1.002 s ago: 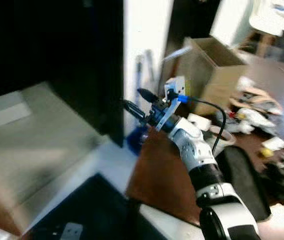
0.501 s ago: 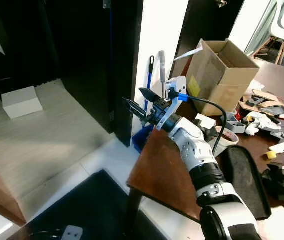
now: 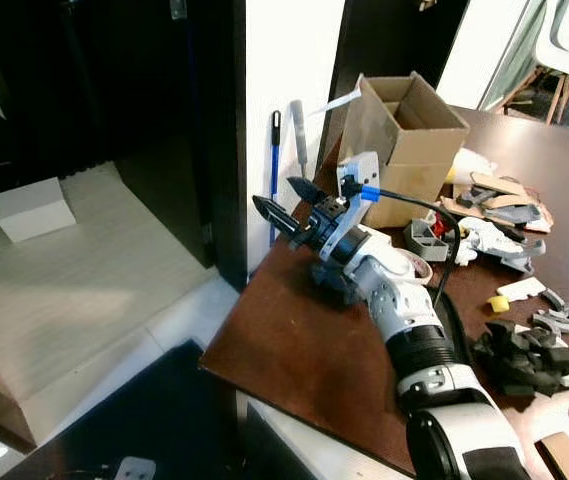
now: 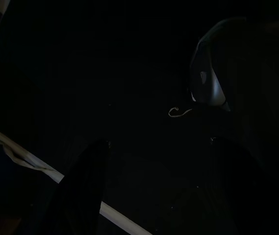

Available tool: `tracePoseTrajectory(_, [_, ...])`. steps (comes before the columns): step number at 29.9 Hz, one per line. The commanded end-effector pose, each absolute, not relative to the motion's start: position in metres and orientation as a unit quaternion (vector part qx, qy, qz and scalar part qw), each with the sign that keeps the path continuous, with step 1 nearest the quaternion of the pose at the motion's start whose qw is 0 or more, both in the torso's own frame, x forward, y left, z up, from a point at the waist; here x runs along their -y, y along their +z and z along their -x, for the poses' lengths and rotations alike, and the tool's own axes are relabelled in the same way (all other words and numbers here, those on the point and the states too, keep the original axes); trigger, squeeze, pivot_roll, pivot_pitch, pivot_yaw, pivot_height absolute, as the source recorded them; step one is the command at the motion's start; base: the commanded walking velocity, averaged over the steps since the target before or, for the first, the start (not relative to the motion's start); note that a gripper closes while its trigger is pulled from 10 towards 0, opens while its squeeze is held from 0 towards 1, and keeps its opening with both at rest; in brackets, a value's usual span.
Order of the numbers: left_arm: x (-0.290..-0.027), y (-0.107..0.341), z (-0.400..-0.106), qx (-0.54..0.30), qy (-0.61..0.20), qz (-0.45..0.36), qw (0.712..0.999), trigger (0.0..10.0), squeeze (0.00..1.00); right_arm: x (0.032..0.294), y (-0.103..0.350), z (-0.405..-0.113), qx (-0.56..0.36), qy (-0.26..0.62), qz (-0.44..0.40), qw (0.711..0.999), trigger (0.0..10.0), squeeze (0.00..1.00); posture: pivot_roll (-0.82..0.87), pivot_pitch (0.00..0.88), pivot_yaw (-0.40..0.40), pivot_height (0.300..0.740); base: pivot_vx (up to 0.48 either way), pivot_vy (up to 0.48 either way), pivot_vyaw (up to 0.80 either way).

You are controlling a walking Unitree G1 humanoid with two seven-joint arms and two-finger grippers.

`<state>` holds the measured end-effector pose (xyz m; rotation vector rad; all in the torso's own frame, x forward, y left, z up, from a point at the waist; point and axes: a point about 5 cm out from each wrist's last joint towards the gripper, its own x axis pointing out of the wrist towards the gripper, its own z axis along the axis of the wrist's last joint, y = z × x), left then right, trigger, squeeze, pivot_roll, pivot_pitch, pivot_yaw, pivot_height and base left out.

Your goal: Picking trash to rubbish bin

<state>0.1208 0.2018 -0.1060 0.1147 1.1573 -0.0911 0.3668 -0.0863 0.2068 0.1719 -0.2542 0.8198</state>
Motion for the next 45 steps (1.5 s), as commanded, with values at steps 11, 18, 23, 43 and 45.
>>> tracePoseTrajectory(11, [-0.182, -0.11, -0.114, -0.552, -0.072, -0.038, 0.83, 10.0, 0.0, 0.086, 0.217, -0.371, 0.143, 0.38, -0.047, 0.912, 10.0, 0.0, 0.07, 0.099, -0.062, 0.74, 0.0, -0.385, 0.0])
tracePoseTrajectory(18, [-0.18, -0.11, -0.114, -0.545, -0.07, -0.024, 0.835, 10.0, 0.0, 0.092, 0.241, -0.378, 0.187, 0.343, 0.05, 0.919, 10.0, 0.0, 0.07, 0.111, -0.069, 0.74, 0.0, 0.0, 0.0])
tracePoseTrajectory(23, [-0.178, -0.11, -0.113, -0.543, -0.071, -0.02, 0.837, 10.0, 0.0, 0.1, 0.274, -0.384, 0.251, 0.295, 0.158, 0.908, 10.0, 0.0, 0.07, 0.126, -0.079, 0.74, 0.0, 0.0, 0.0])
tracePoseTrajectory(43, [-0.173, -0.119, -0.075, -0.567, -0.061, -0.003, 0.822, 10.0, 0.0, 0.201, 0.347, -0.411, 0.15, 0.069, 0.571, 0.804, 10.0, 0.0, 0.08, 0.25, -0.136, 0.74, 0.0, 0.0, 0.0])
tracePoseTrajectory(45, [-0.175, -0.12, -0.068, -0.571, -0.061, -0.004, 0.818, 10.0, 0.0, 0.212, 0.351, -0.41, 0.135, 0.056, 0.585, 0.798, 10.0, 0.0, 0.08, 0.263, -0.132, 0.74, 0.0, 0.0, 0.0])
